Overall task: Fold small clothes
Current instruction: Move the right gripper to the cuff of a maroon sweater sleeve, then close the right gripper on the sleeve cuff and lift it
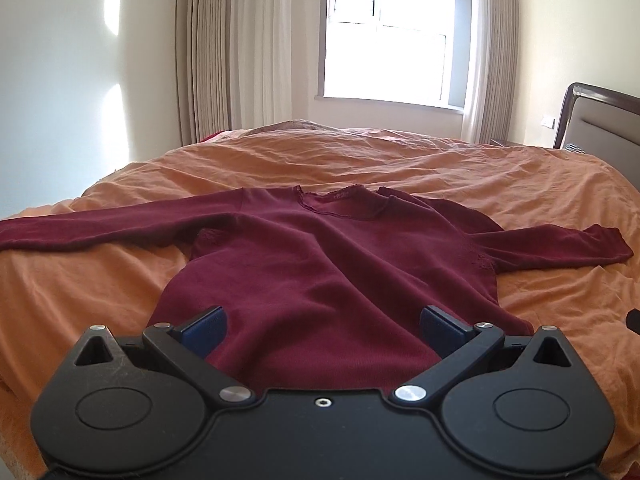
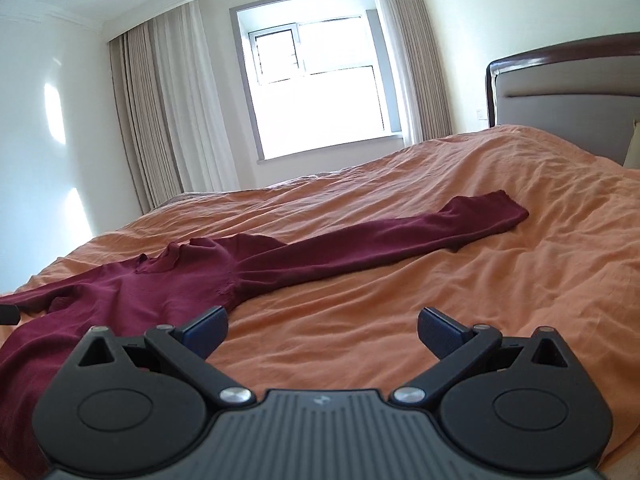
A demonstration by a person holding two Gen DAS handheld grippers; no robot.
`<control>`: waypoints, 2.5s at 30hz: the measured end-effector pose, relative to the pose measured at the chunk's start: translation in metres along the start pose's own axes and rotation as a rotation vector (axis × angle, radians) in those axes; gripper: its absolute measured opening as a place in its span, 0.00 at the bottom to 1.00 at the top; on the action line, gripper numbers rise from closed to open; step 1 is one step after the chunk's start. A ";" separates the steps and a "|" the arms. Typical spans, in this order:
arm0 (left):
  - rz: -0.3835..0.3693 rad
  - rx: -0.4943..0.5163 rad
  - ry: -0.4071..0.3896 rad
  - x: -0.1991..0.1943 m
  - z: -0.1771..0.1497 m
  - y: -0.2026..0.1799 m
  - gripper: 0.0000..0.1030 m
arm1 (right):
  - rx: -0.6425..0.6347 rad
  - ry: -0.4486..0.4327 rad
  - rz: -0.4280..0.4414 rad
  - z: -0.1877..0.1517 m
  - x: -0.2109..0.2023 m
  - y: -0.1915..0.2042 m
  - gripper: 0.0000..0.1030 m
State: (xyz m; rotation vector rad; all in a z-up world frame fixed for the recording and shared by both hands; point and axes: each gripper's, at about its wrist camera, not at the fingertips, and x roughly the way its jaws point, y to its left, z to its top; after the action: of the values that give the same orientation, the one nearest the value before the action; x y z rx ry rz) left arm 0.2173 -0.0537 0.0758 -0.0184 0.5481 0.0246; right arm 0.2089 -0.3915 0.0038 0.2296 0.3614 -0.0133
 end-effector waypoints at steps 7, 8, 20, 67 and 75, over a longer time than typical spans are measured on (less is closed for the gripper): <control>-0.005 -0.004 0.051 0.050 0.013 -0.024 1.00 | -0.011 0.098 -0.045 0.016 0.047 -0.029 1.00; -0.007 -0.005 0.061 0.058 0.014 -0.027 1.00 | -0.003 0.119 -0.046 0.018 0.055 -0.035 1.00; -0.018 -0.009 0.045 0.106 0.001 -0.056 1.00 | 0.056 0.094 -0.181 0.064 0.130 -0.119 1.00; -0.055 -0.103 0.002 0.064 0.013 -0.013 1.00 | 0.046 -0.183 -0.171 0.200 0.095 -0.069 0.06; -0.011 -0.162 -0.076 0.030 0.029 0.029 1.00 | -0.220 -0.212 0.182 0.218 0.099 0.110 0.07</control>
State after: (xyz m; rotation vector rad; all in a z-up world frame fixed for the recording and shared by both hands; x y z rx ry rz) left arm 0.2572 -0.0236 0.0847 -0.1775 0.4692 0.0585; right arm 0.3829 -0.3305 0.1913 0.0416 0.1284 0.1792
